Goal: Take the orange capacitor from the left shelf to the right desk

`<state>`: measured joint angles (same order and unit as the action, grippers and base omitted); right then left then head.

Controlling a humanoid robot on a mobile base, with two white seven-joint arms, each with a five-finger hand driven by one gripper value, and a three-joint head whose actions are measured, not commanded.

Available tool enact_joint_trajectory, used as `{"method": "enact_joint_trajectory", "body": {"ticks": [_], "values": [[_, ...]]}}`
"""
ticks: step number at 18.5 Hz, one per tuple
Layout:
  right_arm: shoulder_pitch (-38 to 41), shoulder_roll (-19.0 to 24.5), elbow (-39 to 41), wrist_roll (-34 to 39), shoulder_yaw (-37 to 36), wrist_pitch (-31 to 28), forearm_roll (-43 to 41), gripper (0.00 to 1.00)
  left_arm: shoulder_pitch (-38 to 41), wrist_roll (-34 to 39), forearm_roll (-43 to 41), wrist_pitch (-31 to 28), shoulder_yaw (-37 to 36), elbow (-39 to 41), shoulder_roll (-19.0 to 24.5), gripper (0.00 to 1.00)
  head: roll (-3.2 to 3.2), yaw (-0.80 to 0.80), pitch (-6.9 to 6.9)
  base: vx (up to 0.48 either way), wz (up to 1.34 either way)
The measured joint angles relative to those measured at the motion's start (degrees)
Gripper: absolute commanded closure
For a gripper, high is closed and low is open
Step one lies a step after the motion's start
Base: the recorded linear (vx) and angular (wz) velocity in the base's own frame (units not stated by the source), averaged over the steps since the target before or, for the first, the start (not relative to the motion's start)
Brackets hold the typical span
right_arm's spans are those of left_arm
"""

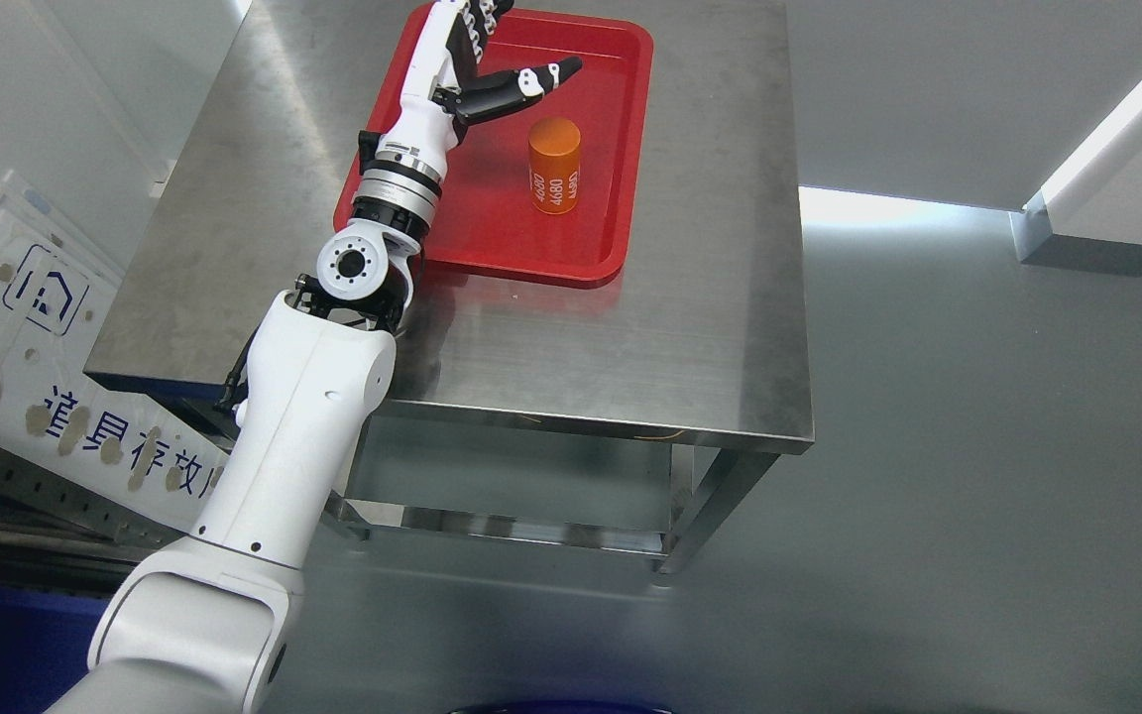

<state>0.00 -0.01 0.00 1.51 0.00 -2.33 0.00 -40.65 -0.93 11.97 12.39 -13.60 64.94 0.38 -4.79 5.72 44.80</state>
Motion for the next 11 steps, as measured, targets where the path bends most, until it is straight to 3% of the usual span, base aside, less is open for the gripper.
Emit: {"method": "enact_joint_trajectory", "body": {"ticks": [8, 11], "values": [[-0.01, 0.00, 0.00, 0.16, 0.00, -0.08, 0.00, 0.00, 7.07, -3.29, 0.04, 1.06, 8.45, 3.57, 6.00, 0.00, 0.00, 0.00, 0.00, 0.000, 0.00], [0.00, 0.00, 0.00, 0.21, 0.00, -0.20, 0.00, 0.00, 11.22, -3.64, 0.04, 4.60, 10.91, 5.41, 7.40, 0.00, 0.00, 0.00, 0.00, 0.000, 0.00]]}}
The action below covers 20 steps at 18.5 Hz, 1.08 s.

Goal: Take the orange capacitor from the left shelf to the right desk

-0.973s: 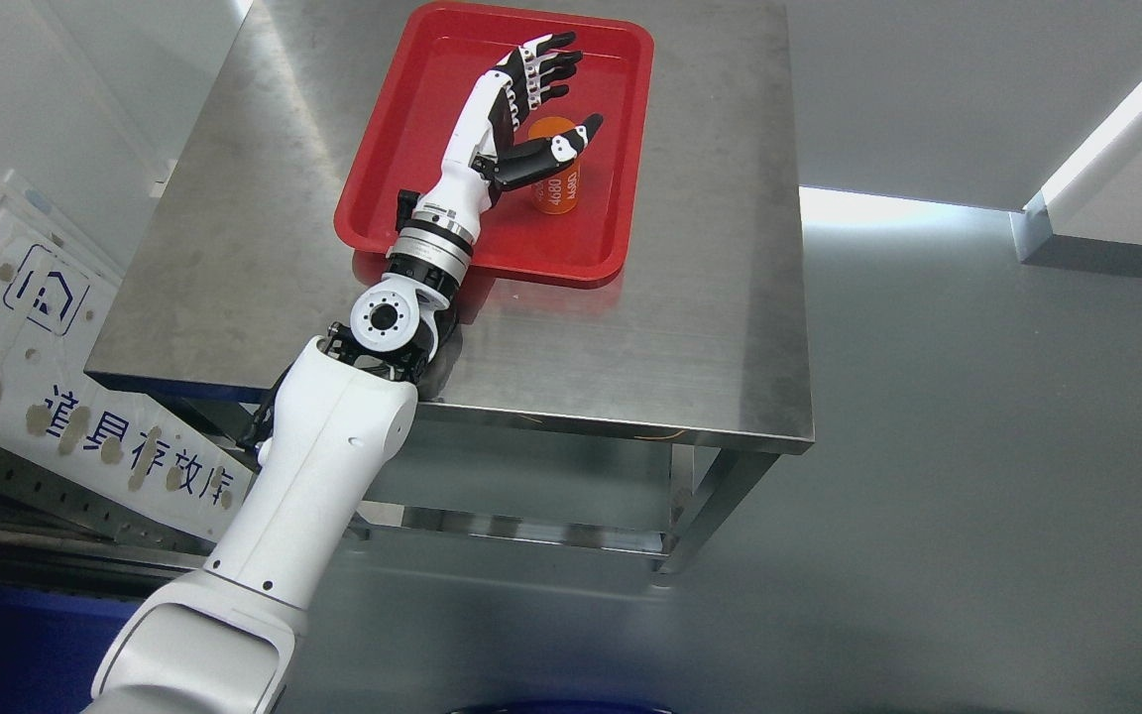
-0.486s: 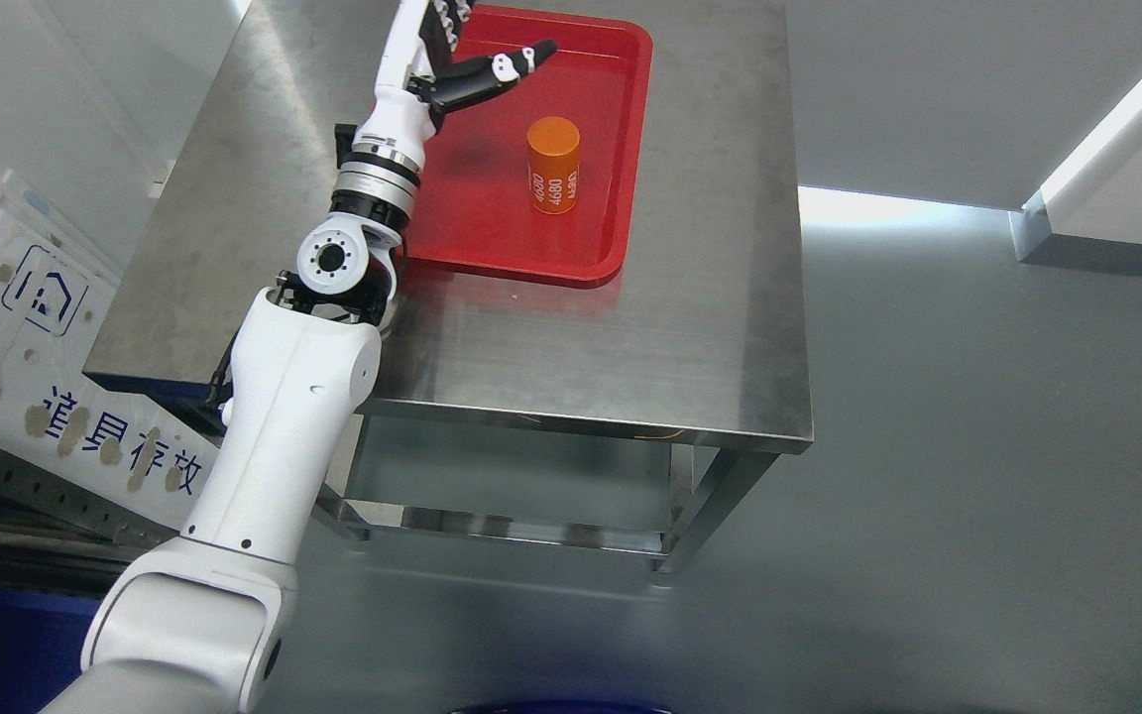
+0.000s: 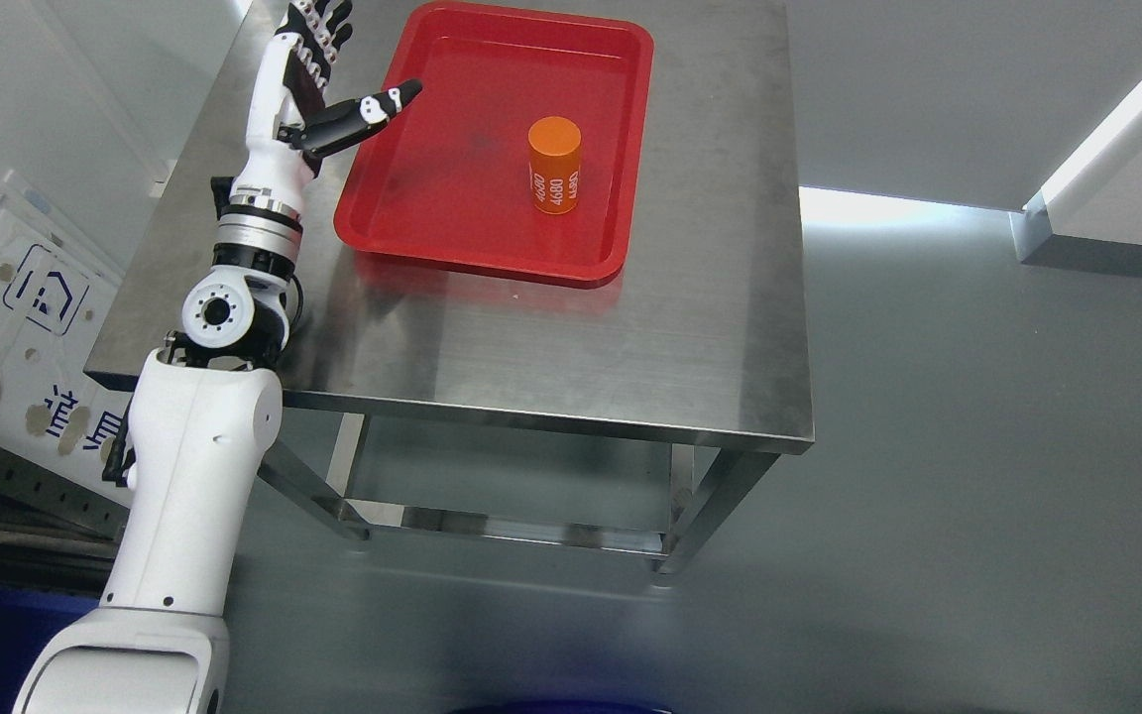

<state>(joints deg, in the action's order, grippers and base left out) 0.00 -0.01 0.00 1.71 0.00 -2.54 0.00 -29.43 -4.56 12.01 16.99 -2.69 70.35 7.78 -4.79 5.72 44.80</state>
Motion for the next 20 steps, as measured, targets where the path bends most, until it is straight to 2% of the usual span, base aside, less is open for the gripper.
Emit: {"method": "enact_joint_trajectory", "body": {"ticks": [7, 12, 20], "values": [[0.00, 0.01, 0.00, 0.02, 0.00, 0.16, 0.00, 0.00, 8.35, 0.30, -0.08, 2.54, 3.97, 4.85, -0.12, 0.00, 0.00, 0.00, 0.00, 0.002, -0.01], [0.02, 0.01, 0.00, 0.12, 0.00, 0.29, 0.00, 0.00, 12.42, 0.55, -0.13, -2.19, 5.86, 8.60, -1.44, 0.00, 0.00, 0.00, 0.00, -0.003, 0.01], [0.00, 0.01, 0.00, 0.35, 0.00, 0.30, 0.00, 0.00, 12.23, 0.52, -0.15, -10.11, 8.23, 12.83, -3.01, 0.00, 0.00, 0.00, 0.00, 0.010, -0.01]]}}
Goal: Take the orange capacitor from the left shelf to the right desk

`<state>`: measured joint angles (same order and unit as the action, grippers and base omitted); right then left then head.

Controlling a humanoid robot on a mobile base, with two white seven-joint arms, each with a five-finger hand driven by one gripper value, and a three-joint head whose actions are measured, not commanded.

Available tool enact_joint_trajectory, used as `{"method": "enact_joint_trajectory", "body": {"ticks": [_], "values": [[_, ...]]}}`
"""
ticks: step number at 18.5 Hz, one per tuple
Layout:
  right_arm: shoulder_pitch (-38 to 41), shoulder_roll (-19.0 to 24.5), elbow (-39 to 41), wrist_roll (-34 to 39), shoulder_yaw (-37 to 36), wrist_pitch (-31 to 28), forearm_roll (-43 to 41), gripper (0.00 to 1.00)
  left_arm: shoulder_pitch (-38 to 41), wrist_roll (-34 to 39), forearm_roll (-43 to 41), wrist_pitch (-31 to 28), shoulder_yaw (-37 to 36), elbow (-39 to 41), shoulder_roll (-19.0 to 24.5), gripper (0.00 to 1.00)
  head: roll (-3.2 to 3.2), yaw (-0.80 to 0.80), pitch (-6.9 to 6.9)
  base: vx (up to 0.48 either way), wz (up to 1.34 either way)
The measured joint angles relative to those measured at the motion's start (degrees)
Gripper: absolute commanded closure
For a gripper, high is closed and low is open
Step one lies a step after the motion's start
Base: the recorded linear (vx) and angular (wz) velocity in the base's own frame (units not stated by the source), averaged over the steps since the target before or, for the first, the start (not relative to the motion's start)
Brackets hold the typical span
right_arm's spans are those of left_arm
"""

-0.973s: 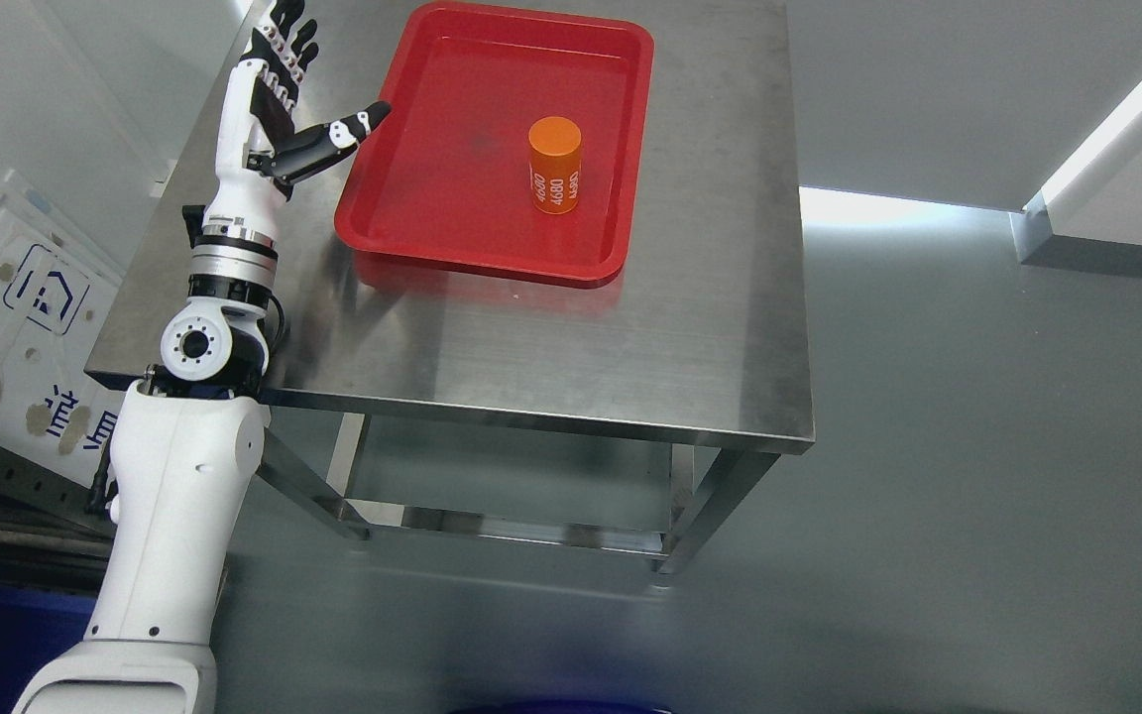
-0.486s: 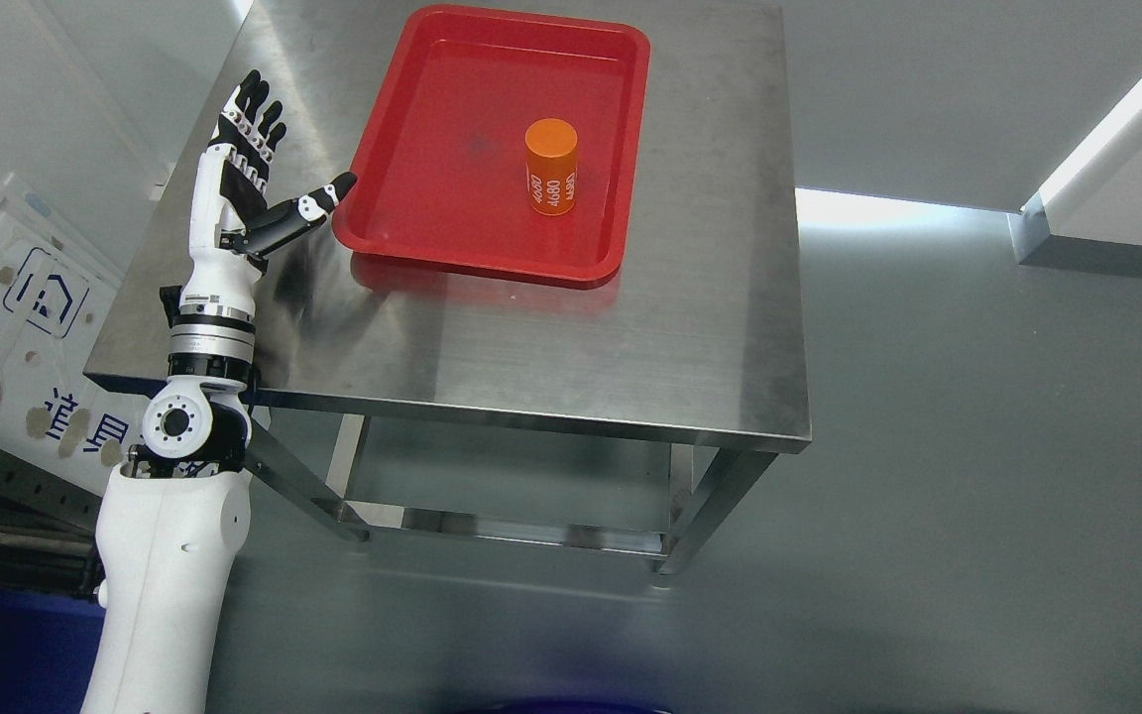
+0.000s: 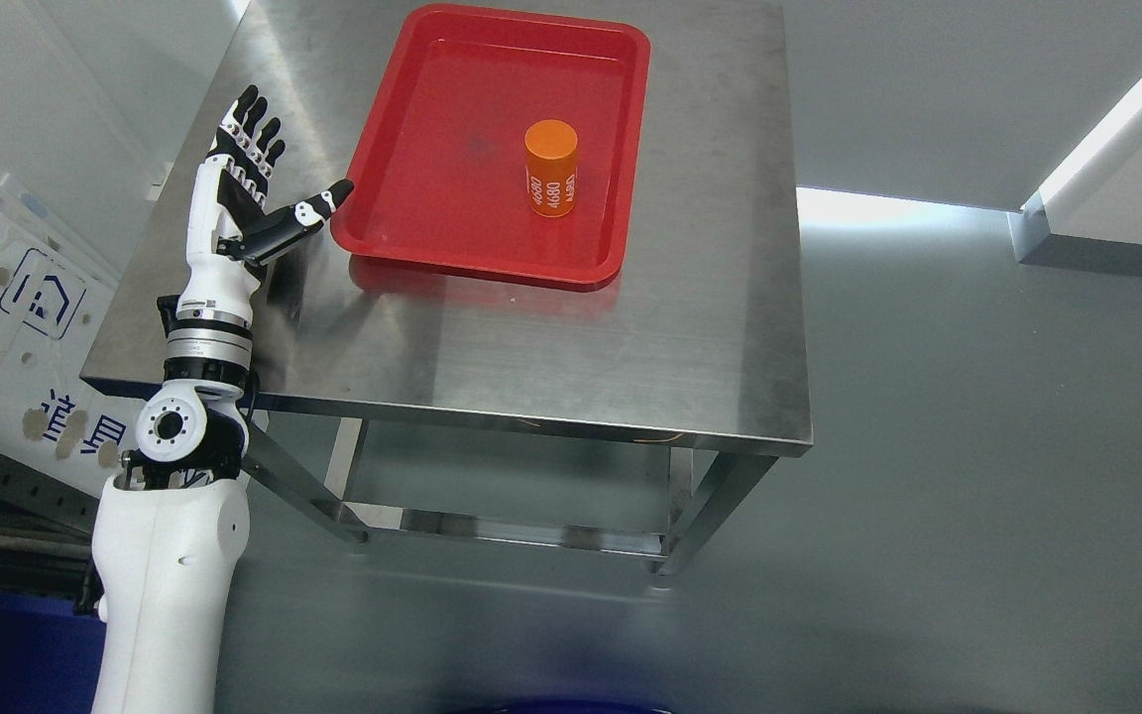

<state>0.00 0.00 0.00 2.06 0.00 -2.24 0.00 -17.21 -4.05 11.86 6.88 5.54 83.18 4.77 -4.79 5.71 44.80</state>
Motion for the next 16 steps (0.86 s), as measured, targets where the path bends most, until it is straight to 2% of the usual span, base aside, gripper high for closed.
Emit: {"method": "enact_joint_trajectory", "body": {"ticks": [6, 16], "values": [[0.00, 0.00, 0.00, -0.14, 0.00, 0.00, 0.00, 0.00, -2.76, -0.04, 0.00, -2.78, 2.43, 1.92, -0.62, 0.00, 0.00, 0.00, 0.00, -0.004, 0.00], [0.00, 0.00, 0.00, -0.28, 0.00, 0.00, 0.00, 0.00, -4.30, -0.17, 0.02, -3.40, 4.66, 3.64, -1.22, 0.00, 0.00, 0.00, 0.00, 0.000, 0.00]]}}
